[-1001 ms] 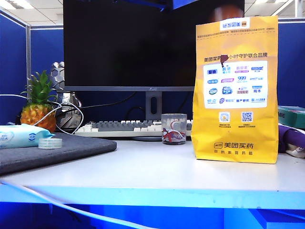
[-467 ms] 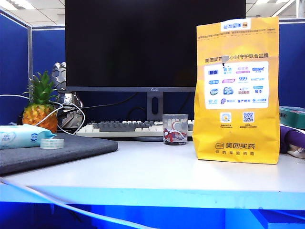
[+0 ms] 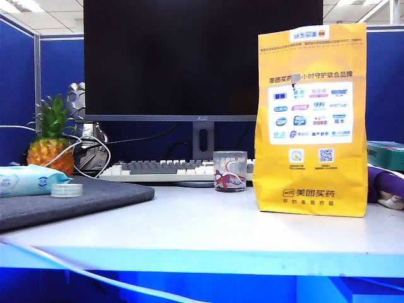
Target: Pick up the orange and throw it into the yellow paper bag.
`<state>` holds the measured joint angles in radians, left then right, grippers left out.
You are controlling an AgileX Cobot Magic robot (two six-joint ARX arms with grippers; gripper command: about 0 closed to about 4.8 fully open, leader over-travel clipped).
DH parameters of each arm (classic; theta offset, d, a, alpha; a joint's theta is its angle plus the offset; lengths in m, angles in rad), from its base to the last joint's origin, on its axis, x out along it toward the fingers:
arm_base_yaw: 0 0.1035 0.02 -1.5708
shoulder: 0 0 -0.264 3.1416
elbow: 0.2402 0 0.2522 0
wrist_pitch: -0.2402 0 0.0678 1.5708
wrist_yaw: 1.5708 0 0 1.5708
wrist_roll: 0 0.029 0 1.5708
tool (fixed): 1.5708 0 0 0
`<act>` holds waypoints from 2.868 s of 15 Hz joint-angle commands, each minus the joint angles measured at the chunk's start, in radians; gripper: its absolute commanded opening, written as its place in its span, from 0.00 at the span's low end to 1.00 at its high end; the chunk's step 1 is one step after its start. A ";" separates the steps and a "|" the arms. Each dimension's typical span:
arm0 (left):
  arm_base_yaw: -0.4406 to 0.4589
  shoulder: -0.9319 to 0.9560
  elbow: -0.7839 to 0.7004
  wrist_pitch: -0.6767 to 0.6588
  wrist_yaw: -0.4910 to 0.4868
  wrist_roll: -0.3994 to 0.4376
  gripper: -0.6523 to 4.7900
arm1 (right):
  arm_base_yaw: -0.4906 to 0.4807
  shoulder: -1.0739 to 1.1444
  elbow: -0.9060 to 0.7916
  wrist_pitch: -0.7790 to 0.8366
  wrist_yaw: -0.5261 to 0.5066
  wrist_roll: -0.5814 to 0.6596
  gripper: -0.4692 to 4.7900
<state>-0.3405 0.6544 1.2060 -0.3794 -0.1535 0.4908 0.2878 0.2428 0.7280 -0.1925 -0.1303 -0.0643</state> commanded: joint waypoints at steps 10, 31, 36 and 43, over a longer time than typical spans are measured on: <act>-0.001 -0.426 -0.856 0.345 -0.071 -0.289 1.00 | 0.026 -0.041 -0.391 0.319 0.085 -0.067 1.00; -0.001 -0.427 -1.197 0.658 0.133 -0.289 0.35 | 0.025 -0.069 -0.726 0.385 0.151 0.071 0.30; -0.001 -0.427 -1.197 0.680 0.149 -0.381 0.35 | 0.021 -0.069 -0.726 0.468 0.161 0.072 0.30; -0.002 -0.427 -1.197 0.624 0.148 -0.375 0.35 | 0.021 -0.069 -0.726 0.460 0.154 0.150 0.30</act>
<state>-0.3428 0.2268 0.0078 0.2428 -0.0097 0.1181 0.3080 0.1734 0.0105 0.2623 0.0257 0.0807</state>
